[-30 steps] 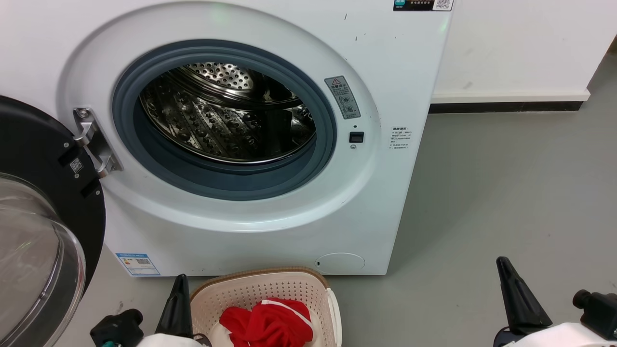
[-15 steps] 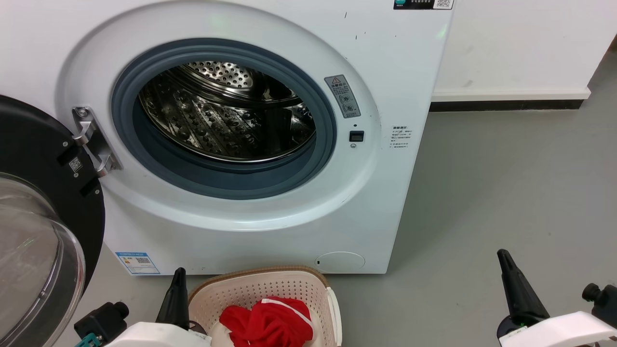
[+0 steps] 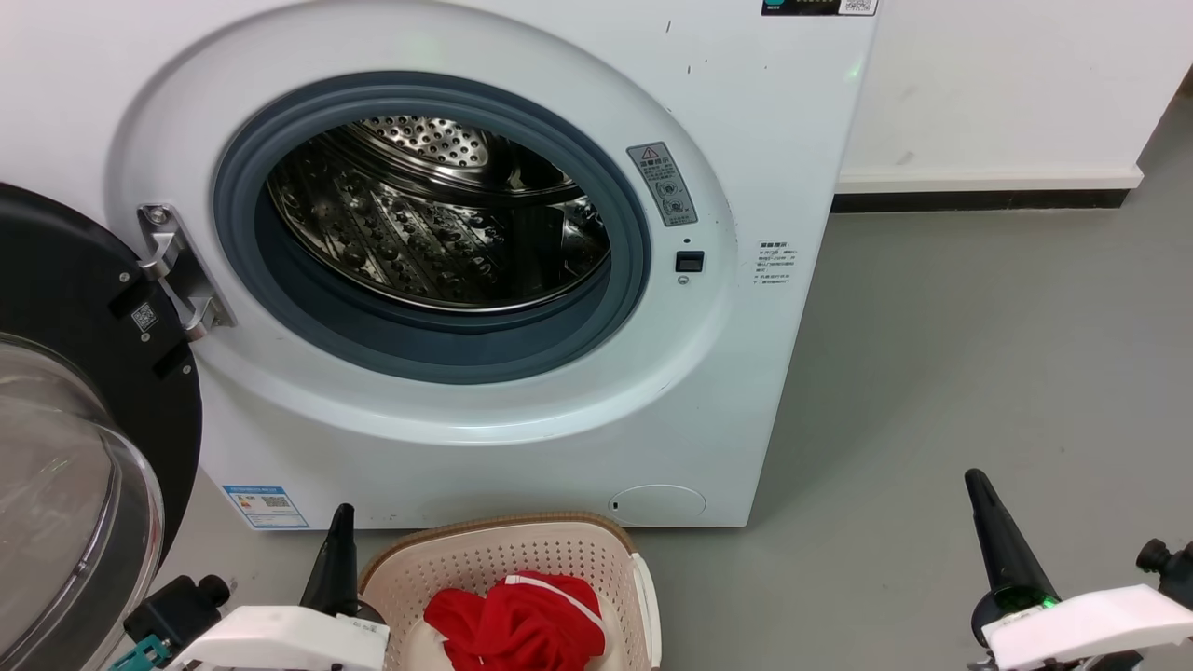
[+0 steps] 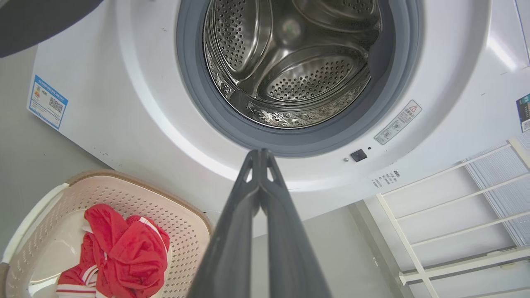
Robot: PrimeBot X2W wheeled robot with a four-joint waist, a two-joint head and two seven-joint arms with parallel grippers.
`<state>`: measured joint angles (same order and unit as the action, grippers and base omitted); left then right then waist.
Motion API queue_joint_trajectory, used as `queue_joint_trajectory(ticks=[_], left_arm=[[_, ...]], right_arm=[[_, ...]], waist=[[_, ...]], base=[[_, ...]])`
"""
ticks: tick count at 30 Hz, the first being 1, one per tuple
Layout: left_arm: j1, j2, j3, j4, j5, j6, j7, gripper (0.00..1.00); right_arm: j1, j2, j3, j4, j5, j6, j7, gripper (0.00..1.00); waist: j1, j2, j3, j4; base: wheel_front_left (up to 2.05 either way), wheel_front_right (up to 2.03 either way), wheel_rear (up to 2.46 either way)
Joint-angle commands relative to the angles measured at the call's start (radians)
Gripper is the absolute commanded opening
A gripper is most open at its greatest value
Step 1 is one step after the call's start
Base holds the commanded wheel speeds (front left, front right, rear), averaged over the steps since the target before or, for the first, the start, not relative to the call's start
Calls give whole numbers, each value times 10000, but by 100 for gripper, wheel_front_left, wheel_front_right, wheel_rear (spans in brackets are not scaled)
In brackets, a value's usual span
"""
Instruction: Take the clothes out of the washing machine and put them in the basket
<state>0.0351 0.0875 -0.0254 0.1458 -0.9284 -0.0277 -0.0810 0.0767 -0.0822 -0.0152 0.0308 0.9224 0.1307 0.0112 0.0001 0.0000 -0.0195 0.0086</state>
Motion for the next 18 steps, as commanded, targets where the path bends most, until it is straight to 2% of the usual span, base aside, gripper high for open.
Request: queue_joint_trajectory(ticks=[1, 18], left_arm=[[-257, 59, 75, -38, -387, -101, 90, 0], [-590, 21, 325, 236, -2244, -361, 516, 0]], right_arm=[[-321, -74, -24, 18, 433, 1, 55, 0], [-755, -87, -134, 592, 2330, 1, 199, 0]], waist=[[-1, 0, 6, -2], [-1, 0, 53, -20]], base=[[0, 0, 0], [0, 0, 0]])
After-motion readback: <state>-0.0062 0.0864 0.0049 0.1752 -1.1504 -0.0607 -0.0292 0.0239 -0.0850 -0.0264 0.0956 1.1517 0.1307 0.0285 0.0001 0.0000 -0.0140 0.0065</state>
